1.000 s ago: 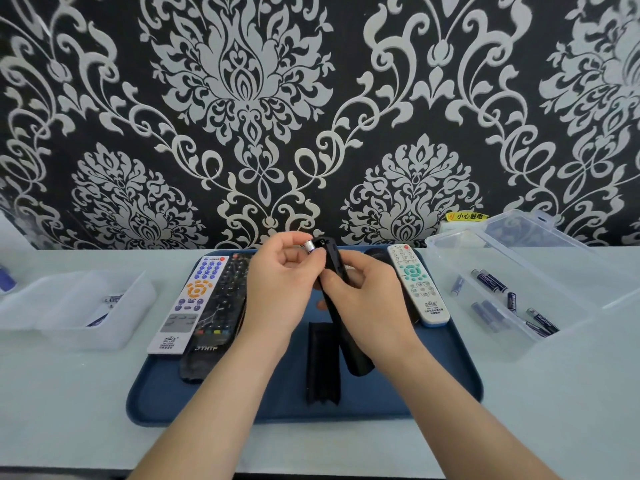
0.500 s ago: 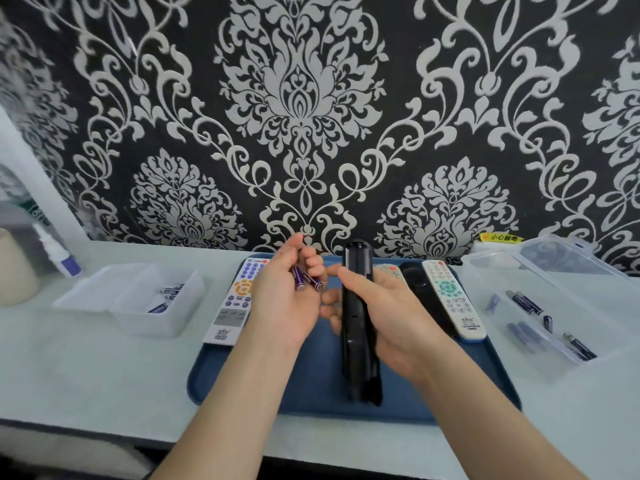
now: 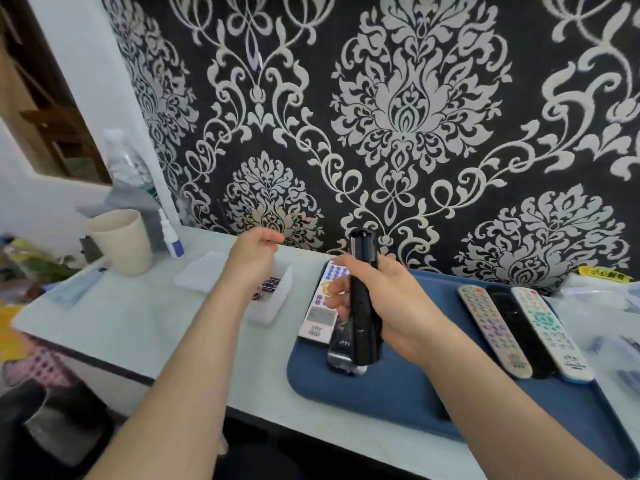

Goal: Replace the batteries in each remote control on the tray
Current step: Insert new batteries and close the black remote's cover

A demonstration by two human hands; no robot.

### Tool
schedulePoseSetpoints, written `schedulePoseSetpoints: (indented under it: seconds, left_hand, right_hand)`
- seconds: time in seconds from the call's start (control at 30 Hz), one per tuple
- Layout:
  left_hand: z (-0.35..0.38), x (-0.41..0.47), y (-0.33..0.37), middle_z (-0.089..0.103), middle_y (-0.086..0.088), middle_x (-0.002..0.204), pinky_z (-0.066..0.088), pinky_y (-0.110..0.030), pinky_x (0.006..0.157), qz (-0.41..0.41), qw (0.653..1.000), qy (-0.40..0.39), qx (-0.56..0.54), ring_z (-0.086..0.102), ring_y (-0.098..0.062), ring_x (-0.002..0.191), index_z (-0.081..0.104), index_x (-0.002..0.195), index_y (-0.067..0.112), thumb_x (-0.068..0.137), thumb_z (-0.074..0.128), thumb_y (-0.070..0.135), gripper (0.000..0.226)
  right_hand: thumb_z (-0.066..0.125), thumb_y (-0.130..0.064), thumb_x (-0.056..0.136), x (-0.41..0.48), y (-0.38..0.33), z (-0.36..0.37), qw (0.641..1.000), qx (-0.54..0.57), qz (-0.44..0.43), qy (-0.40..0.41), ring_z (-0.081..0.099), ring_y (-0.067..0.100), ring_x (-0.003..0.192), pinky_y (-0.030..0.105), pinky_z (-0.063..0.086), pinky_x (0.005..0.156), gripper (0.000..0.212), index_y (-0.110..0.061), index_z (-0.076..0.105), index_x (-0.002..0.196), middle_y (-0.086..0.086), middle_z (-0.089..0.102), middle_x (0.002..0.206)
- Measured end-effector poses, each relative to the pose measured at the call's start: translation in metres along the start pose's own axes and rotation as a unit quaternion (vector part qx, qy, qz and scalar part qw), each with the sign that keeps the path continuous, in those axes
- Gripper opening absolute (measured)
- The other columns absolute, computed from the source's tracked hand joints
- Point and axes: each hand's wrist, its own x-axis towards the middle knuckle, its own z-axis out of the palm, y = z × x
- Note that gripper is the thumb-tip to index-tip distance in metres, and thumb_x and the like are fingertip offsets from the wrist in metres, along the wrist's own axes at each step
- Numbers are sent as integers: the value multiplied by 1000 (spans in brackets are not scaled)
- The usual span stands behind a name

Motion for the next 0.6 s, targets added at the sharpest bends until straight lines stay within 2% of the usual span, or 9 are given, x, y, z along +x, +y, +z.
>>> schedulePoseSetpoints:
  seconds: [0.07,0.13,0.2,0.27,0.33,0.4,0.5,0.6]
  left_hand:
    - [2,1,-10,65,-5,113,43,-30,89,3,1000,14,20,56,-16,100,63,98,20,86,35,-9,42]
    - [5,-7,-5,68,-2,107,46,-32,94,35,998,56,-7,60,-16,102,65,94,20,80,33,-13,48]
    - [13,-24,10,70,-1,95,51,-28,79,60,995,31,-78,62,-13,86,67,86,20,81,37,-12,44]
    - [23,-45,28,71,1,85,50,-25,67,86,988,-53,-119,61,-9,73,69,85,21,88,46,-4,34]
    - [43,-70,45,72,5,86,53,-22,64,115,975,-156,-109,61,-4,71,70,96,25,94,53,10,22]
    - [69,-92,59,71,7,90,52,-18,62,145,959,-226,-94,61,2,70,66,103,31,94,58,22,15]
    - [105,-111,73,70,6,84,52,-18,65,189,952,-219,-97,63,-2,70,66,86,35,90,65,21,15]
    - [134,-121,87,63,8,64,46,-19,53,145,956,-204,-151,56,-4,58,69,84,19,90,65,19,8]
  right_hand:
    - [55,-17,100,-2,1,-8,1000,-7,6,16,59,20,57,30,47,56,10,-9,55,104,12,58,77]
    - [52,-8,98,-6,1,-21,1000,-21,5,23,56,19,55,31,48,57,3,-9,52,101,13,56,75]
    - [51,3,96,-11,2,-35,999,-19,-10,30,61,18,58,32,53,61,11,-7,51,101,12,62,73]
    - [54,8,94,-15,4,-47,999,-1,-42,26,69,22,72,31,60,70,13,-3,56,102,16,68,86]
    - [58,6,93,-22,4,-62,997,-8,-76,20,71,28,83,32,61,76,14,0,63,104,18,71,96]
    - [60,1,93,-30,3,-77,994,-32,-98,18,71,30,84,34,61,76,16,1,67,108,18,72,96]
    - [60,-9,97,-45,-3,-103,992,-70,-102,39,72,29,76,31,58,65,13,-3,65,107,17,70,87]
    - [57,-19,99,-65,-13,-133,990,-120,-71,18,71,29,64,31,57,58,13,-11,55,109,11,69,78]
